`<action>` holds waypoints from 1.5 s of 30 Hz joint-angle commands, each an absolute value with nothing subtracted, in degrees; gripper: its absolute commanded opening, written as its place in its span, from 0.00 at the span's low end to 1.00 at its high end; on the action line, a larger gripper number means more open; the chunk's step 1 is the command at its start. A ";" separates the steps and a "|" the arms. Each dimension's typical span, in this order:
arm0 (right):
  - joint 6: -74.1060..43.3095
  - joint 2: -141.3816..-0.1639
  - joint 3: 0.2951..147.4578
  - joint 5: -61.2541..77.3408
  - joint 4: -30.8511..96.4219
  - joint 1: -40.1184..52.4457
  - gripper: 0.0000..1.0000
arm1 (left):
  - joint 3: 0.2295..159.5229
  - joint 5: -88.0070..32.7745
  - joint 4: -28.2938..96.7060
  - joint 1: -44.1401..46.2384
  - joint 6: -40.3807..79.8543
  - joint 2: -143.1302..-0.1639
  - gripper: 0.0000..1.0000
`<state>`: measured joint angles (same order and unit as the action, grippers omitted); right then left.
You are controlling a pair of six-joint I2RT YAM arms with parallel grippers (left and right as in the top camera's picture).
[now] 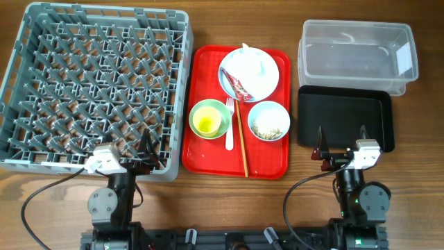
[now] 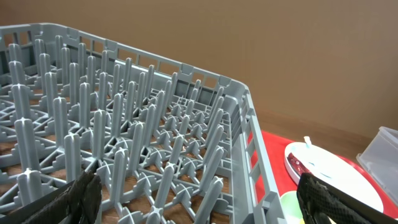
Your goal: Sort waste into correct bins and load items into the dishwasher rack
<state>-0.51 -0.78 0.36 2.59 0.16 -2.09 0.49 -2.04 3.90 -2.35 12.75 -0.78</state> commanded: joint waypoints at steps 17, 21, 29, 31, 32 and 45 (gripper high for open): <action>-0.19 -0.80 0.32 3.46 -0.08 -2.48 1.00 | 0.34 -2.76 4.12 -2.09 13.10 -0.38 1.00; -0.21 -0.80 0.32 3.46 -0.05 -2.48 1.00 | 0.34 -2.76 4.12 -2.09 13.10 -0.38 1.00; -0.95 -1.67 1.21 3.46 1.08 -2.48 1.00 | 0.64 -2.76 4.21 -2.09 13.10 -0.38 1.00; -1.72 -3.05 2.31 3.51 1.76 -2.48 1.00 | 1.26 -2.74 4.29 -2.09 13.10 -0.67 1.00; -1.72 -3.92 2.87 3.49 2.04 -2.48 1.00 | 1.67 -2.74 4.43 -2.09 13.10 -1.02 1.00; -3.44 -28.64 16.99 5.41 2.92 -2.48 1.00 | 16.21 -2.76 10.04 -2.09 13.13 -21.23 1.00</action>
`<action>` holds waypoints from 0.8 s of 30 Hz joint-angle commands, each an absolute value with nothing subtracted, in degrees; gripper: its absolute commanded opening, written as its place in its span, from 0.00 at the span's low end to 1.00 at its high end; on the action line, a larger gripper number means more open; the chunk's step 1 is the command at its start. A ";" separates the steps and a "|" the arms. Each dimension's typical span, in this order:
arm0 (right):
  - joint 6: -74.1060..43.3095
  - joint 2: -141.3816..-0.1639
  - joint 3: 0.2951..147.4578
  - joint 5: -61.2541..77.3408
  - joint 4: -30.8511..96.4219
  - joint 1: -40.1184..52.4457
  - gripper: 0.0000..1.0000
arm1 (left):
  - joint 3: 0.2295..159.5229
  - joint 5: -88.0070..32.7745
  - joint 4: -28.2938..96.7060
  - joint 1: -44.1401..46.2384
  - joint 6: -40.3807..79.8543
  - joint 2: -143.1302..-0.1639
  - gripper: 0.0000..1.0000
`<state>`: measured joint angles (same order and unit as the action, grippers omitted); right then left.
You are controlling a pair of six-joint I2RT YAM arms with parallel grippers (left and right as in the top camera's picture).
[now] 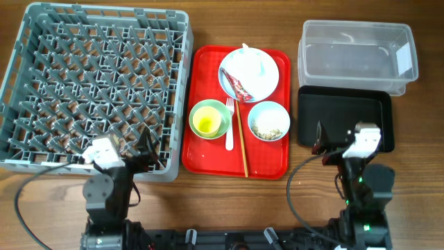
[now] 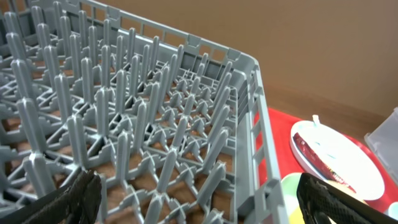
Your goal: Sort waste into correct bins and load items into the dishwasher rack
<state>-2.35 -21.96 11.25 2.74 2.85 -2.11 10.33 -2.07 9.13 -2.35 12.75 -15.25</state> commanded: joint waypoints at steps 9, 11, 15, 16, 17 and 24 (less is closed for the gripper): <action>-3.01 -48.49 34.74 8.10 12.01 -2.48 1.00 | 35.68 -4.34 24.25 -2.09 13.10 -41.04 1.00; -2.98 -53.74 40.25 10.22 16.36 -2.48 1.00 | 40.95 -5.61 29.34 -2.09 13.10 -45.34 1.00; -2.90 -62.26 51.07 10.57 27.33 -2.48 1.00 | 49.19 -6.22 38.85 -2.09 13.13 -51.22 1.00; -2.50 -64.29 54.02 10.55 30.44 -2.48 1.00 | 50.96 -6.20 41.10 -2.09 13.13 -52.31 1.00; -1.32 -65.69 56.12 10.57 32.58 -2.48 1.00 | 51.99 -6.20 42.39 -2.09 13.10 -52.95 1.00; 3.01 -70.61 65.78 10.35 42.39 -2.48 1.00 | 54.26 -6.42 47.40 -2.09 13.13 -53.17 1.00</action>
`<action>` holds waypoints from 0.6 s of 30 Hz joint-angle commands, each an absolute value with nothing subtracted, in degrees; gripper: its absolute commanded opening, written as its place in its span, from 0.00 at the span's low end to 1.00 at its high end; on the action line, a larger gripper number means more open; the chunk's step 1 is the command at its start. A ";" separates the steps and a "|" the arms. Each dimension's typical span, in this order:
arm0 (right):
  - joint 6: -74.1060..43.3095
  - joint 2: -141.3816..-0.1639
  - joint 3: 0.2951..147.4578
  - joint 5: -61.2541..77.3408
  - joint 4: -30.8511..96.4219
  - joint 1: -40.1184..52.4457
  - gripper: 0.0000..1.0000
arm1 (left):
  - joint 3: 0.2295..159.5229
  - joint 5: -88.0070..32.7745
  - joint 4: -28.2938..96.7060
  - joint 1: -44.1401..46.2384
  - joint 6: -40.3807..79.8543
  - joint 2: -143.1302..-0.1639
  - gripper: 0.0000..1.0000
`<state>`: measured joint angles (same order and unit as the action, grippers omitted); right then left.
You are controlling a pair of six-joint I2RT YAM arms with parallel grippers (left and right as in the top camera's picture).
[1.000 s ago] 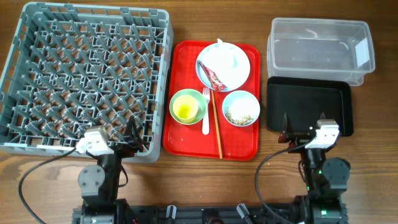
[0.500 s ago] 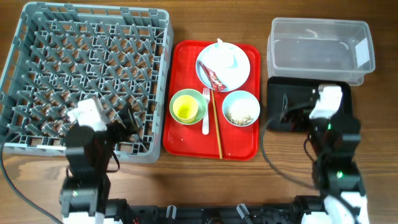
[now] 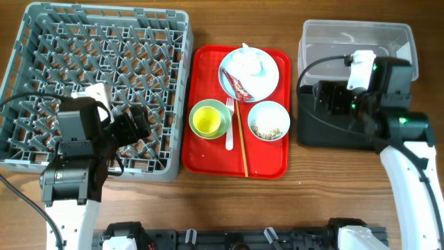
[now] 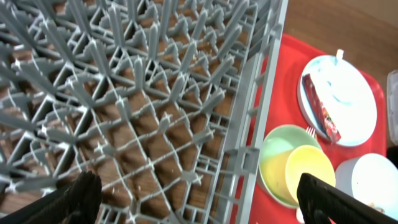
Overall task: Sort waste into correct bins and load items into the dishwasher rack
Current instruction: 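Reach the right gripper to the white tissue on the plate and grasp it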
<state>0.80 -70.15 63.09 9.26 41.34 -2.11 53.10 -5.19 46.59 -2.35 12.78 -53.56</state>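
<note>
The grey dishwasher rack (image 3: pixel 97 83) (image 4: pixel 155 93) fills the left. My left gripper (image 3: pixel 137 125) (image 4: pixel 199 202) hangs open and empty over its near right corner, fingertips (image 4: pixel 84 196) far apart. On the red tray (image 3: pixel 208 156) are a white plate (image 3: pixel 258 69) (image 4: pixel 342 81) with a red wrapper (image 3: pixel 238 87) (image 4: pixel 321 106), a yellow cup (image 3: pixel 206 122) (image 4: pixel 310 174) on a green plate (image 4: pixel 273 146), a white bowl (image 3: pixel 269 121) of crumbs, a white fork (image 3: pixel 229 132) and a chopstick (image 3: pixel 242 142). My right gripper (image 3: pixel 327 99) is over the black bin (image 3: pixel 347 135), fingers apparently spread.
A clear plastic bin (image 3: pixel 340 48) stands at the back right, just behind the black bin. The rack's right wall (image 4: pixel 261 106) runs close along the red tray's left edge. Bare wooden table lies along the front edge.
Both arms have risen from the table's front edge. The left gripper is now over the rack's near right corner, looking down into it. The right gripper is now over the black bin.
Both arms sat low at the front edge, grippers open, the left one looking across the rack. Then both were slightly raised and leaning forward. Now they reach over the rack corner and the black bin. Nothing on the tray has moved.
</note>
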 commanded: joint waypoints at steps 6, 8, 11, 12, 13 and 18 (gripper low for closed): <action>2.33 -70.63 65.78 11.79 42.81 -2.48 1.00 | 54.26 -7.70 47.86 -2.09 13.13 -52.88 1.00; 1.52 -70.70 65.76 12.10 43.59 -2.48 1.00 | 54.26 -8.08 47.86 -2.09 13.13 -52.88 1.00; 1.06 -71.02 65.73 14.06 43.09 -2.48 1.00 | 54.26 -8.12 47.86 -2.09 13.13 -52.88 1.00; 0.86 -71.05 65.80 15.03 42.83 -2.48 1.00 | 54.26 -8.12 47.86 -2.09 13.15 -52.88 1.00; 0.80 -71.05 66.06 15.81 42.78 -2.44 1.00 | 54.26 -8.12 47.86 -2.09 13.15 -52.88 1.00; 0.27 -73.23 70.70 15.40 45.21 -0.45 1.00 | 54.26 -8.10 47.66 -2.09 13.13 -52.88 1.00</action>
<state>1.15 -71.05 65.95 13.76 44.14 -1.93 53.10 -7.20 47.81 -2.35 12.78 -53.41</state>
